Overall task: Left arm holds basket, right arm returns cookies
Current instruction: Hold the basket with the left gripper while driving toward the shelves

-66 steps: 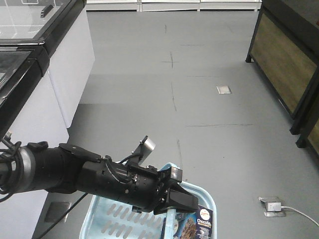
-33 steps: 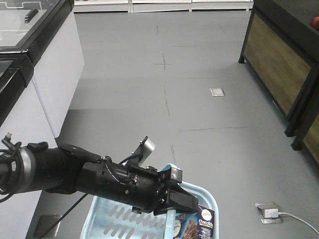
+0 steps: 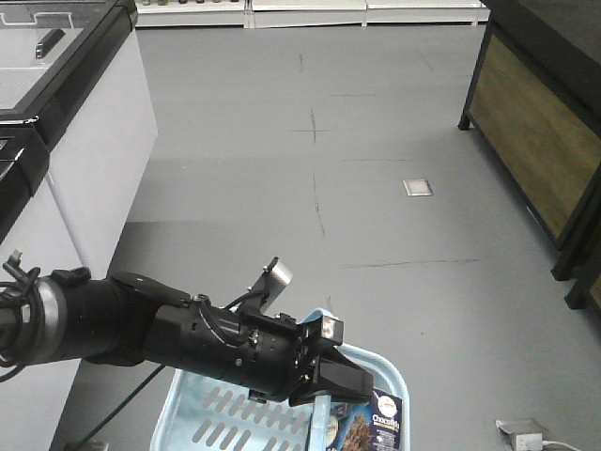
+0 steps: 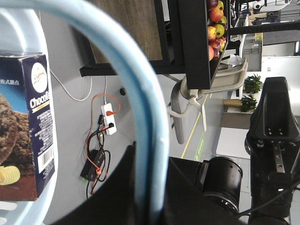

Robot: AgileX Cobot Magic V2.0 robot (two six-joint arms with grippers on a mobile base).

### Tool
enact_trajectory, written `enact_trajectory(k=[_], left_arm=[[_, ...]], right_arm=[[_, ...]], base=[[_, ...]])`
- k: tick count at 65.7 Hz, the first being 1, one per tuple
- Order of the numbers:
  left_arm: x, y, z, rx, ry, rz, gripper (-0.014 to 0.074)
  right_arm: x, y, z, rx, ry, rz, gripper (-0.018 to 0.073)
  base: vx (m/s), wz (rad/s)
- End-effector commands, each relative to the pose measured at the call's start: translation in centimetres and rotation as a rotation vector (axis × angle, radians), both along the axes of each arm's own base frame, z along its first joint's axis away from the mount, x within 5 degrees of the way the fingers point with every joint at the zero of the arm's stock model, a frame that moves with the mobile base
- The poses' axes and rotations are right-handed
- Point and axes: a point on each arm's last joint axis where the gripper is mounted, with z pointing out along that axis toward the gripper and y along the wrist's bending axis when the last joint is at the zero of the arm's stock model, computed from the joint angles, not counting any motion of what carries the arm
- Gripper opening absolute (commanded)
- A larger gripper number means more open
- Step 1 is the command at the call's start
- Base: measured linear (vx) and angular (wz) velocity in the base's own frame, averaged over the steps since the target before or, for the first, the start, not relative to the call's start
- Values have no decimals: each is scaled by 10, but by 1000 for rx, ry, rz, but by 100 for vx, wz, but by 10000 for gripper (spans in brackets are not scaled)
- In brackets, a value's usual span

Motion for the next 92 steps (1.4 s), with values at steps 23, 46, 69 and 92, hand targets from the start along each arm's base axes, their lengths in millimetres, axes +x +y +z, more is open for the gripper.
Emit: enact_trajectory(k=[23,46,69,92], left_arm=[[-2,-3,32,-126,-32,-6,-6],[-2,-3,32,-126,-32,-6,-6],[-2,-3,32,-126,-32,-6,-6],[-2,-3,32,-126,-32,-6,-6]], right_arm=[[-1,1,8,-4,-90,17,-8],[-1,1,8,-4,-90,17,-8],[-1,1,8,-4,-90,17,-8],[-1,1,8,-4,-90,17,-8]], base=[[22,-8],[23,-18],[31,-4],[37,9]])
